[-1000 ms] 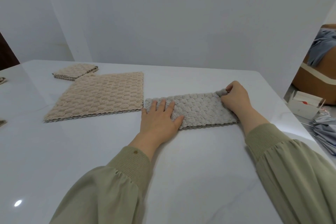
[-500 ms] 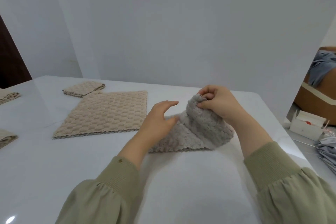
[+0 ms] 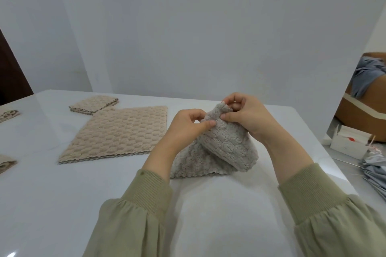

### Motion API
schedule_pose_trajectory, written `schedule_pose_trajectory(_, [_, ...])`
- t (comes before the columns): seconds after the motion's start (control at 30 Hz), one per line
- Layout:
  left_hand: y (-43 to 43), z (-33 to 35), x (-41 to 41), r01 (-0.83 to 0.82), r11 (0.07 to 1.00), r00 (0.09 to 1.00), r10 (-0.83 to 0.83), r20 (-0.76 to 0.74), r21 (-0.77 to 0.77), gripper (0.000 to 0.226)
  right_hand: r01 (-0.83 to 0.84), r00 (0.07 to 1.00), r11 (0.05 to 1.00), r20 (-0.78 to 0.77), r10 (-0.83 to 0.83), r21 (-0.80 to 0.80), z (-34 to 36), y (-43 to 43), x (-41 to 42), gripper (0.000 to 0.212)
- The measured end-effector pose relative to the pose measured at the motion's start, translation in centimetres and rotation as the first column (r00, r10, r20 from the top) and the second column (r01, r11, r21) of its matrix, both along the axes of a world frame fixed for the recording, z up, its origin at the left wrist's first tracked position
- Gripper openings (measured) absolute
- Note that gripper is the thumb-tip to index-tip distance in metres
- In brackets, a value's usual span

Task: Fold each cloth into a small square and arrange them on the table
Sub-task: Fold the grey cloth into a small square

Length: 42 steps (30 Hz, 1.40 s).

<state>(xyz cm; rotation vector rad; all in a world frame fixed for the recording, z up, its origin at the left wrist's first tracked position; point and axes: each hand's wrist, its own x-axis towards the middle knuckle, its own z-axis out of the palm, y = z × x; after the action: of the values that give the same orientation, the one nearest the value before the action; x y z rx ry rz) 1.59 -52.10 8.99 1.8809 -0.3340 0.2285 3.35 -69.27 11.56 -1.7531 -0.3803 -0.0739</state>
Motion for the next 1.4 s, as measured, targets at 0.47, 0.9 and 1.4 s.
schedule_pose_trajectory(0.47, [0.3,-0.5,1.1,-0.347,0.931,0.923,0.361,0.135,-0.113,0.022,0.275,0.949,0.918,-0.07,-0.306,-0.285,-0.8,-2.2,1.3,0.014])
schedule_pose_trajectory(0.9, [0.1,3.4,-0.9,-0.221,0.942,0.97,0.238,0.038,-0.252,0.023,0.207,0.96,0.93,-0.247,-0.133,0.304,0.5,0.1,0.2,0.021])
schedule_pose_trajectory(1.4, [0.7,2.6,-0.2,-0.264,0.962,0.95,0.246,-0.191,-0.075,0.032,0.306,0.952,0.949,-0.042,-0.303,0.08,0.2,-0.3,0.4,0.008])
